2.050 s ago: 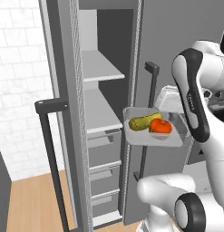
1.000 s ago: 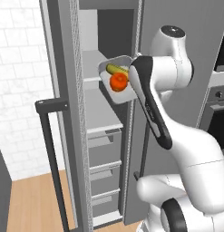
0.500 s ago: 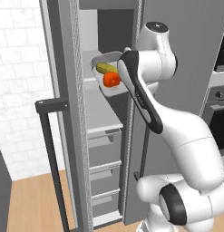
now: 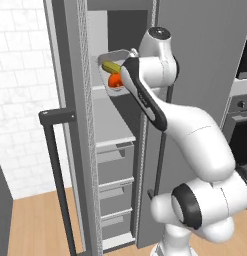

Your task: Take the meat container that has the shrimp and place it on the second highest rack of the freezer. Then take the vegetable container that has the squash and cucumber and place it on the highest rack of the freezer.

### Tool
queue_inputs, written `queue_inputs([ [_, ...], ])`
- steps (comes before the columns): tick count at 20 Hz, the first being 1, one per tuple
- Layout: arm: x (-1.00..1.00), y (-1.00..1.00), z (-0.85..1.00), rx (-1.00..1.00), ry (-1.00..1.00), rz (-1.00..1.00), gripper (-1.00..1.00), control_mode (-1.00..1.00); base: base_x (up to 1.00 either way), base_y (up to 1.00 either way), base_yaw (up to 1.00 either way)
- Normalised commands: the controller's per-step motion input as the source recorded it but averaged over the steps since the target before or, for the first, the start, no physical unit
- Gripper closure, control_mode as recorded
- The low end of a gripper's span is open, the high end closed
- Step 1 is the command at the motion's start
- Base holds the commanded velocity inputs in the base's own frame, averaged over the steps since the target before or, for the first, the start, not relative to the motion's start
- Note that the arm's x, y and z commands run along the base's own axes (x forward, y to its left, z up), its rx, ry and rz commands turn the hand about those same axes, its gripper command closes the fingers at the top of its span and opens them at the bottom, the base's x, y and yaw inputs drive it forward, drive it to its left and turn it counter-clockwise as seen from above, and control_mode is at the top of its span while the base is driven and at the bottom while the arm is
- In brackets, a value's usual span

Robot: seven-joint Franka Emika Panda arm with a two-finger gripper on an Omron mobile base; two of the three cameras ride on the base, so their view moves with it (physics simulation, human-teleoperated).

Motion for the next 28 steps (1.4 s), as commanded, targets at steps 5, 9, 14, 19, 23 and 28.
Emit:
queue_inputs([
  [5,0.55,0.26,0.11,0.01,0.00,0.00,1.00,-1.00,0.00,0.00,0.00],
  [9,0.44,0.28,0.19,0.00,0.00,0.00,1.00,-1.00,0.00,0.00,0.00],
  [14,0.36,0.12,0.14,0.08,0.00,0.00,1.00,-1.00,0.00,0.00,0.00],
  [19,0.44,0.00,0.00,0.06,0.00,0.00,1.00,-1.00,0.00,0.00,0.00],
  [23,0.66,0.03,-0.01,0.00,0.00,0.00,1.00,-1.00,0.00,0.00,0.00],
  [28,0.69,0.17,-0.04,0.00,0.00,0.00,1.00,-1.00,0.00,0.00,0.00],
])
